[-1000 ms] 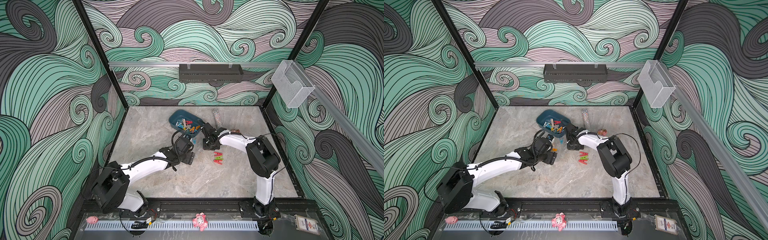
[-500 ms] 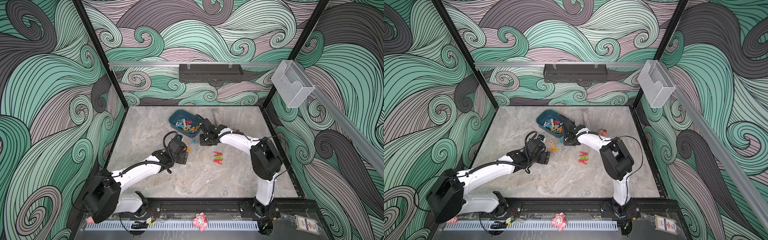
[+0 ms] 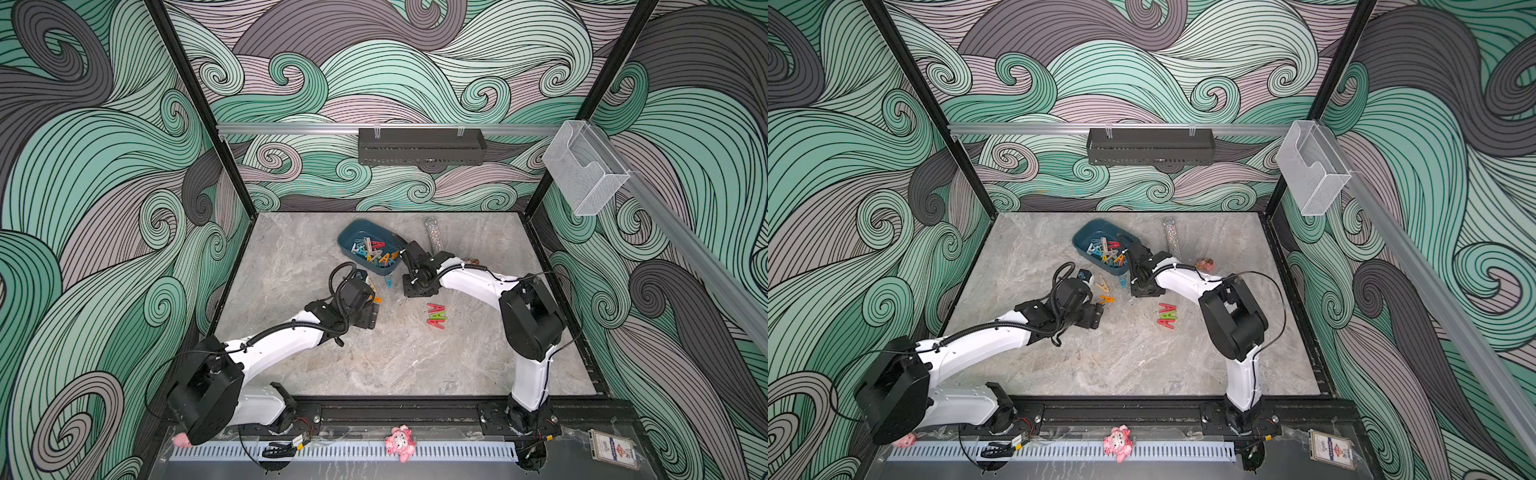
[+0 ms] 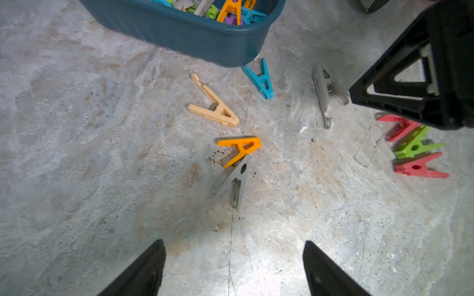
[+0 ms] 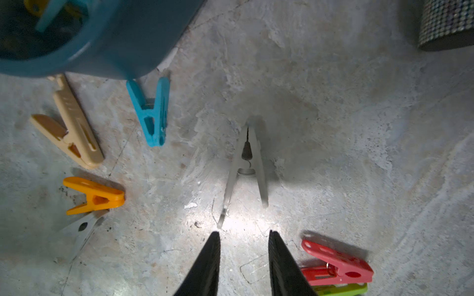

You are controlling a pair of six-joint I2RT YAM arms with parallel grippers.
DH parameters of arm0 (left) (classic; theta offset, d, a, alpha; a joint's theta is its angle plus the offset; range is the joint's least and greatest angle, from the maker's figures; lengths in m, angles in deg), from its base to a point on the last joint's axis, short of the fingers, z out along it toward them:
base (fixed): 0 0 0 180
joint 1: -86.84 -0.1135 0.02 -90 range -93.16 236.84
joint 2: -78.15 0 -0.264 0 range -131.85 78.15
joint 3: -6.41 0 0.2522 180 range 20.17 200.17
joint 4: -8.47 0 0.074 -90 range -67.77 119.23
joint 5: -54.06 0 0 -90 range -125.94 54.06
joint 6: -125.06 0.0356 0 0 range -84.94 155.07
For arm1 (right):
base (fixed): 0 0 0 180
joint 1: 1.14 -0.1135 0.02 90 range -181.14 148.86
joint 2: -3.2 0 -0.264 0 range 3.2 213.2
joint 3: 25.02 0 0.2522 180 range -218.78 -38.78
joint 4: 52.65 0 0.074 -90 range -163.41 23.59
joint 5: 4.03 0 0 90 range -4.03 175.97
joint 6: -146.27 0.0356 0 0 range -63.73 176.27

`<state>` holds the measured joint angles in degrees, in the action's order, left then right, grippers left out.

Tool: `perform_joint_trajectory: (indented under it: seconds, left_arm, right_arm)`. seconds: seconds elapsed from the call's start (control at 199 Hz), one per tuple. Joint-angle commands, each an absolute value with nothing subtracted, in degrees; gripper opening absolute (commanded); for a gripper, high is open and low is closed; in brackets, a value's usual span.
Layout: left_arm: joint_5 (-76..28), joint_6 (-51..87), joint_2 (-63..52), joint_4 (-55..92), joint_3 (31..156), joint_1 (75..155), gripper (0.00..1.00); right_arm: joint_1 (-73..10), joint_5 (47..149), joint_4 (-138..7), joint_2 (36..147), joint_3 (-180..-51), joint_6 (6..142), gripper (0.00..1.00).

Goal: Put the clothespins into the storage box
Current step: Pick up the clothespin from the center of the board, then place the clothespin in the storage box.

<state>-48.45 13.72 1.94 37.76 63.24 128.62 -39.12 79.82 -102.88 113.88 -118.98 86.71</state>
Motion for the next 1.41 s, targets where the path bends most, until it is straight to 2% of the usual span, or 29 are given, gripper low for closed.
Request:
perform_joint_trajectory:
  seconds: [0.0, 0.306, 0.828, 1.195, 1.401]
  left_arm:
    - [-46.7, 14.8, 0.4, 37.6, 65.6, 129.0, 0.86]
    - [-46.1, 15.6, -0.3, 38.2, 66.0, 129.4, 0.86]
    - [-46.3, 16.7, -1.2, 38.3, 66.8, 129.6, 0.86]
    - [-52.1, 17.7, -0.1, 40.0, 65.5, 129.5, 0.87]
    - [-54.1, 16.9, 1.0, 40.6, 63.7, 127.8, 0.87]
  right_arm:
    - [-38.4, 78.7, -104.2, 116.0, -119.5, 86.0, 0.35]
    - [-37.8, 78.7, -104.2, 120.3, -121.5, 84.7, 0.33]
    - [-37.9, 76.6, -102.6, 119.8, -121.2, 81.9, 0.09]
    - [-39.4, 79.0, -104.9, 111.7, -120.4, 82.9, 0.07]
    - [-39.3, 83.5, -104.7, 114.9, -129.3, 85.3, 0.07]
